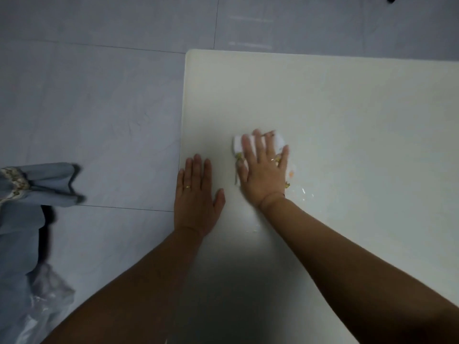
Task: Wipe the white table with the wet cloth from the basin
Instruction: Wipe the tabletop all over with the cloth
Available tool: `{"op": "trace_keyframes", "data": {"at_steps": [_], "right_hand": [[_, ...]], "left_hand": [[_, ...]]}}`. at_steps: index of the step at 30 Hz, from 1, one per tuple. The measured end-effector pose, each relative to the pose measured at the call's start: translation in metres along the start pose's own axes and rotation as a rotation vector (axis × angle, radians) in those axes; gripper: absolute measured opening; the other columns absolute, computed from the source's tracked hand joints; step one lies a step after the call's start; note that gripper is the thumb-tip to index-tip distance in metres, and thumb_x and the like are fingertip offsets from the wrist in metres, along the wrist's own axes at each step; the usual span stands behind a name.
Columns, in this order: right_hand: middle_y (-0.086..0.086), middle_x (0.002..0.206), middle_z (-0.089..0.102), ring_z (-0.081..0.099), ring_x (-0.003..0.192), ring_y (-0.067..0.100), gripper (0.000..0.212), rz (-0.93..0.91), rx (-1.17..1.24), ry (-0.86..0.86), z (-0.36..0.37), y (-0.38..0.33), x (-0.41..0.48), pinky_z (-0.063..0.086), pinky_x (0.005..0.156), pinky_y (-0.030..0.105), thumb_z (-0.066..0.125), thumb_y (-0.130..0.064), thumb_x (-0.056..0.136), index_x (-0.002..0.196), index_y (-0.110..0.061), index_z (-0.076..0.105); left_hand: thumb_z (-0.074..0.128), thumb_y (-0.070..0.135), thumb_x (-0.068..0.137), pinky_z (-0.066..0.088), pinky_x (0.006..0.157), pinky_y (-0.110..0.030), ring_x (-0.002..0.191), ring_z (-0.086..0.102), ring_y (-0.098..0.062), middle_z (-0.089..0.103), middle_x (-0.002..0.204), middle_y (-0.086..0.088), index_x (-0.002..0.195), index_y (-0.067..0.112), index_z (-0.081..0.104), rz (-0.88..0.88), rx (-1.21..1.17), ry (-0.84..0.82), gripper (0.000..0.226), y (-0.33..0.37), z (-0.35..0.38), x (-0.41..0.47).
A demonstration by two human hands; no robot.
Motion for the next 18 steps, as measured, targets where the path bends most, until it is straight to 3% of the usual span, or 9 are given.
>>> {"op": "trace_keyframes", "data": {"at_steps": [2, 4, 7, 9, 10, 12, 14, 16, 18], "right_hand": [[-0.001, 0.161, 0.008, 0.0, 0.148, 0.023, 0.057, -0.228, -0.061, -0.039, -0.004, 0.024, -0.015, -0.007, 0.115, 0.053, 0.016, -0.046, 0.097, 0.151, -0.03, 0.009], [-0.002, 0.16, 0.01, 0.001, 0.148, 0.022, 0.06, -0.185, -0.081, -0.031, -0.009, 0.066, -0.023, -0.005, 0.116, 0.052, 0.011, -0.049, 0.093, 0.151, -0.031, 0.011], [-0.004, 0.161, 0.006, -0.002, 0.148, 0.019, 0.061, 0.23, 0.018, 0.028, -0.011, 0.106, -0.037, -0.005, 0.116, 0.053, 0.011, -0.048, 0.092, 0.151, -0.031, 0.009], [-0.003, 0.161, 0.002, -0.005, 0.147, 0.02, 0.062, 0.502, 0.135, 0.082, -0.007, 0.085, -0.045, -0.005, 0.116, 0.054, 0.011, -0.045, 0.091, 0.151, -0.03, 0.006], [-0.001, 0.161, 0.0, -0.006, 0.147, 0.022, 0.062, 0.554, 0.164, 0.083, -0.003, 0.064, -0.052, -0.006, 0.115, 0.055, 0.012, -0.044, 0.091, 0.151, -0.029, 0.005], [0.003, 0.161, 0.001, -0.004, 0.147, 0.027, 0.06, 0.401, 0.126, 0.062, 0.009, 0.017, -0.071, -0.008, 0.114, 0.057, 0.017, -0.043, 0.095, 0.152, -0.026, 0.005], [0.004, 0.16, 0.011, 0.006, 0.147, 0.029, 0.059, 0.08, 0.049, 0.021, 0.017, -0.012, -0.094, -0.005, 0.113, 0.058, 0.021, -0.044, 0.096, 0.151, -0.025, 0.013], [0.002, 0.159, 0.018, 0.012, 0.147, 0.027, 0.057, -0.159, -0.006, 0.012, 0.016, 0.004, -0.1, 0.002, 0.115, 0.058, 0.024, -0.044, 0.096, 0.15, -0.026, 0.019], [0.0, 0.16, 0.014, 0.007, 0.147, 0.024, 0.056, -0.169, -0.061, 0.006, 0.013, 0.042, -0.097, 0.001, 0.117, 0.055, 0.023, -0.044, 0.097, 0.151, -0.029, 0.015]], "left_hand": [[0.04, 0.038, 0.096, 0.01, 0.12, -0.047, 0.147, 0.01, -0.035, 0.013, 0.158, -0.02, 0.15, 0.002, 0.017, -0.015, -0.008, 0.028, 0.069, 0.001, -0.004, -0.005], [0.041, 0.037, 0.093, 0.011, 0.12, -0.045, 0.147, 0.013, -0.034, 0.018, 0.157, -0.019, 0.149, 0.0, 0.02, -0.042, -0.054, 0.101, 0.07, 0.006, -0.004, -0.024], [0.041, 0.037, 0.093, 0.014, 0.12, -0.044, 0.148, 0.013, -0.029, 0.018, 0.158, -0.015, 0.149, 0.001, 0.022, -0.013, -0.145, 0.115, 0.069, 0.024, 0.013, -0.078], [0.04, 0.039, 0.094, 0.018, 0.119, -0.046, 0.148, 0.013, -0.028, 0.018, 0.159, -0.014, 0.149, 0.002, 0.022, -0.004, -0.142, 0.082, 0.069, 0.032, 0.028, -0.107], [0.04, 0.04, 0.094, 0.018, 0.118, -0.046, 0.148, 0.013, -0.028, 0.018, 0.159, -0.014, 0.15, 0.003, 0.022, -0.01, -0.124, 0.068, 0.069, 0.033, 0.034, -0.113], [0.037, 0.043, 0.094, 0.015, 0.119, -0.046, 0.148, 0.011, -0.028, 0.016, 0.159, -0.014, 0.15, 0.004, 0.019, -0.027, -0.087, 0.047, 0.071, 0.032, 0.04, -0.113], [0.034, 0.046, 0.094, 0.012, 0.12, -0.044, 0.148, 0.007, -0.027, 0.012, 0.16, -0.013, 0.152, 0.006, 0.015, -0.027, -0.061, 0.027, 0.073, 0.033, 0.04, -0.109], [0.033, 0.046, 0.094, 0.011, 0.12, -0.043, 0.148, 0.008, -0.026, 0.013, 0.16, -0.013, 0.152, 0.006, 0.015, -0.023, -0.07, 0.018, 0.073, 0.034, 0.038, -0.11], [0.035, 0.043, 0.093, 0.012, 0.12, -0.043, 0.148, 0.011, -0.027, 0.017, 0.159, -0.014, 0.151, 0.005, 0.018, -0.027, -0.072, 0.037, 0.071, 0.033, 0.037, -0.111]]}}
Point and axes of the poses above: each hand's wrist, its own x-axis towards the middle knuckle, its own z-axis out of the palm, y = z × x, the point moved 2 cm from there along x, towards the middle knuckle
